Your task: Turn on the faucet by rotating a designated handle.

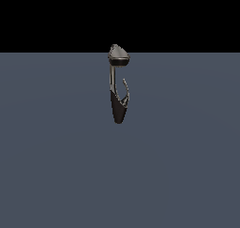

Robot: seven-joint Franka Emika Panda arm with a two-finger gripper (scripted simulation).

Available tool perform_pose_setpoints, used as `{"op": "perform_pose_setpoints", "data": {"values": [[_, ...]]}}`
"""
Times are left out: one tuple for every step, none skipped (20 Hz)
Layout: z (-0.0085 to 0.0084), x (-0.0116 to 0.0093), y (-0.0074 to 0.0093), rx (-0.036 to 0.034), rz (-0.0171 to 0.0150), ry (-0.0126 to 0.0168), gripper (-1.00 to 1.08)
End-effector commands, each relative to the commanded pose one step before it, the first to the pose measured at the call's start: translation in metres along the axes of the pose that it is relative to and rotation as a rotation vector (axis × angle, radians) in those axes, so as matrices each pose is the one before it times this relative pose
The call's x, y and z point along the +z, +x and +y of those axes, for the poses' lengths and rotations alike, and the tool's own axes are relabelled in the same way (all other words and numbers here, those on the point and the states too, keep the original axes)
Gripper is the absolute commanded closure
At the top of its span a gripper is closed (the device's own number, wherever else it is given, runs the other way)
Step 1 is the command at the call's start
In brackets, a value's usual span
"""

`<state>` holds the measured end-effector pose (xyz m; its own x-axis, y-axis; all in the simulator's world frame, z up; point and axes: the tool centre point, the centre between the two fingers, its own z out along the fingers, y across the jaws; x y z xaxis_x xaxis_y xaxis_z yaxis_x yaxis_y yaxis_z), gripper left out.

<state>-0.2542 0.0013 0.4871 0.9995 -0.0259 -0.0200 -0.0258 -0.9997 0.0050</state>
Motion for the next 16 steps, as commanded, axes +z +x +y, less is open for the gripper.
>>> {"op": "perform_pose_setpoints", "data": {"values": [[0.00001,0.0,0.0,0.0,0.0,0.0,1.08],[0.00026,-0.00014,0.00014,0.00068,0.00005,-0.00008,1.08],[0.00091,-0.00043,0.00042,0.00247,0.00015,-0.00024,1.08],[0.00147,-0.00071,0.00069,0.00388,0.00026,-0.00041,1.08],[0.00212,-0.001,0.00093,0.00547,0.00041,-0.00067,1.08],[0.00281,-0.00132,0.00114,0.00693,0.00063,-0.00107,1.08],[0.003,-0.00139,0.00106,0.00692,0.00082,-0.00143,1.08],[0.00254,-0.00117,0.00072,0.00528,0.00086,-0.00153,1.08],[0.00206,-0.00094,0.00038,0.00366,0.00089,-0.00159,1.08],[0.00153,-0.0007,0.00006,0.00208,0.00089,-0.00159,1.08],[0.00095,-0.0004,-0.00019,0.0004,0.00074,-0.0013,1.08],[0.00019,-0.00007,-0.00028,-0.0006,0.00039,-0.00067,1.08],[-0.0004,0.00013,-0.00008,-0.00066,-0.0001,0.00019,1.08],[-0.00048,0.00022,0.00028,0.00032,-0.00058,0.001,1.08],[-0.00048,0.00022,0.00062,0.00137,-0.00093,0.00159,1.08],[-0.00041,0.00023,0.00097,0.00251,-0.0013,0.00221,1.08]]}}
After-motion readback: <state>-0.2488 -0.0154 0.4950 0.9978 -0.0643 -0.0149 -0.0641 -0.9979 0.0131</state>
